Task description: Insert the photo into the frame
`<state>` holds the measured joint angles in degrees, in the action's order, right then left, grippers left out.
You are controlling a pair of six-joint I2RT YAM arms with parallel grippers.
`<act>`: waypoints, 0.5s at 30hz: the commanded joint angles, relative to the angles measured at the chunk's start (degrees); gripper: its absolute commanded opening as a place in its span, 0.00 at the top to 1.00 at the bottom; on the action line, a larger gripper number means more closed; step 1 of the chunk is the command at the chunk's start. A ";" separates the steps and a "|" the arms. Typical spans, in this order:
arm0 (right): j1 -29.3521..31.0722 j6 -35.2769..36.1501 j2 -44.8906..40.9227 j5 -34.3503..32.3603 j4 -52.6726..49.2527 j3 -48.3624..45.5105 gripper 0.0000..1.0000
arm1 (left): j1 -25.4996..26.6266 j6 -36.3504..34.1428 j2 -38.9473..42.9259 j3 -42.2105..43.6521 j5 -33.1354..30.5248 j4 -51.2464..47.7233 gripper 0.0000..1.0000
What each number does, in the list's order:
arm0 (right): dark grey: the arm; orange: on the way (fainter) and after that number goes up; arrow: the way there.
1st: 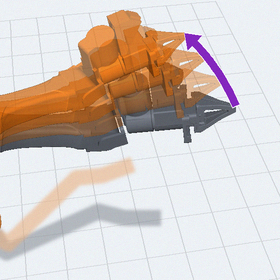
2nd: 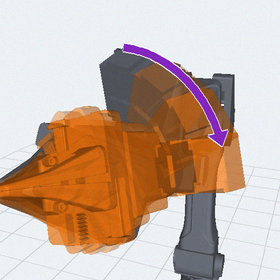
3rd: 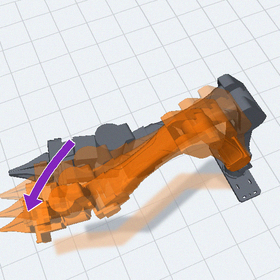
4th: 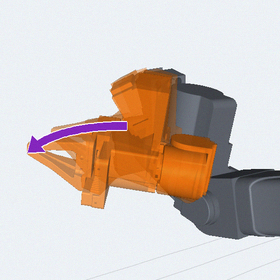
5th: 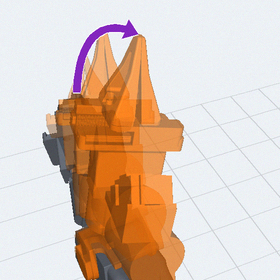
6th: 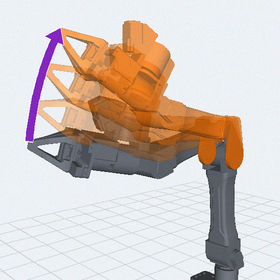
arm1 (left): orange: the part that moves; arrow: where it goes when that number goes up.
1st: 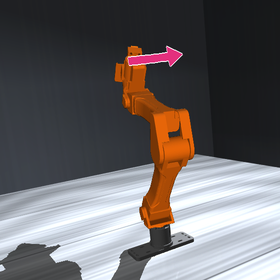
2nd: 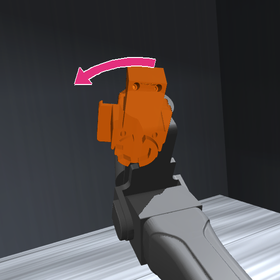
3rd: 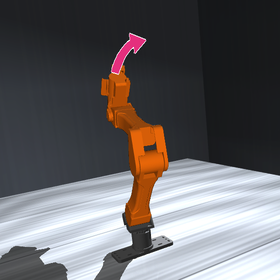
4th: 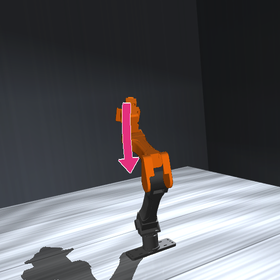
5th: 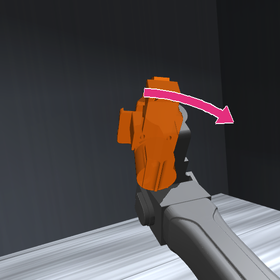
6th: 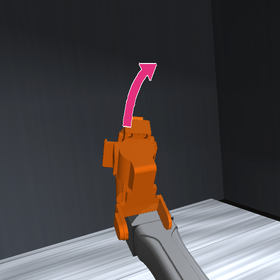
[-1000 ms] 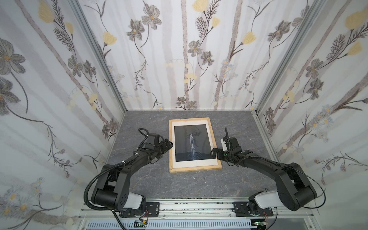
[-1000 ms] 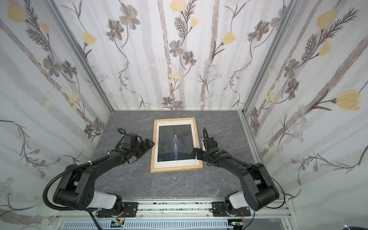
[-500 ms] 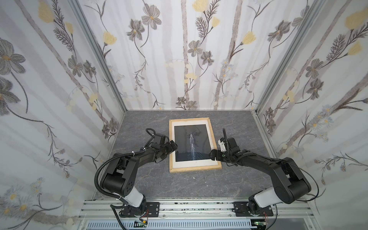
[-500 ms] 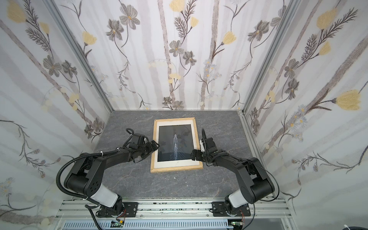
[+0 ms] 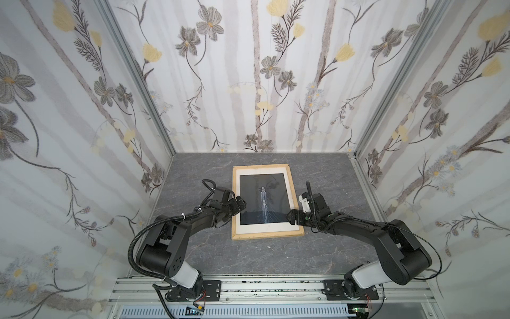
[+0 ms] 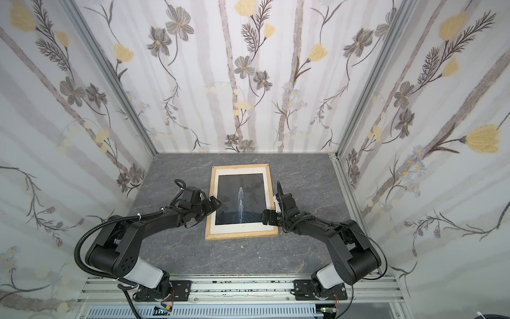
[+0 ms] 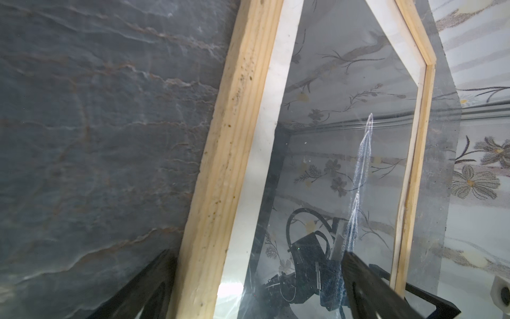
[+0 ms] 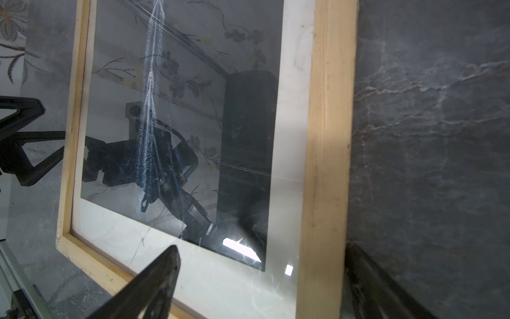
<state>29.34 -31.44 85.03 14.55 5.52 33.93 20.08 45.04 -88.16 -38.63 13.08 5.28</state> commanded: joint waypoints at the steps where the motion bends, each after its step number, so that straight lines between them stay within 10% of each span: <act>1: 2.11 -3.80 -0.54 6.79 1.37 -1.54 0.09 | 0.79 1.20 0.96 0.88 3.76 0.79 0.08; 15: 6.94 -7.06 -3.81 5.47 2.17 -5.58 0.10 | 1.90 2.18 7.82 6.77 2.81 0.88 0.07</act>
<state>35.46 -35.83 81.49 10.76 9.78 29.12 21.34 45.08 -81.25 -32.40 8.75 4.38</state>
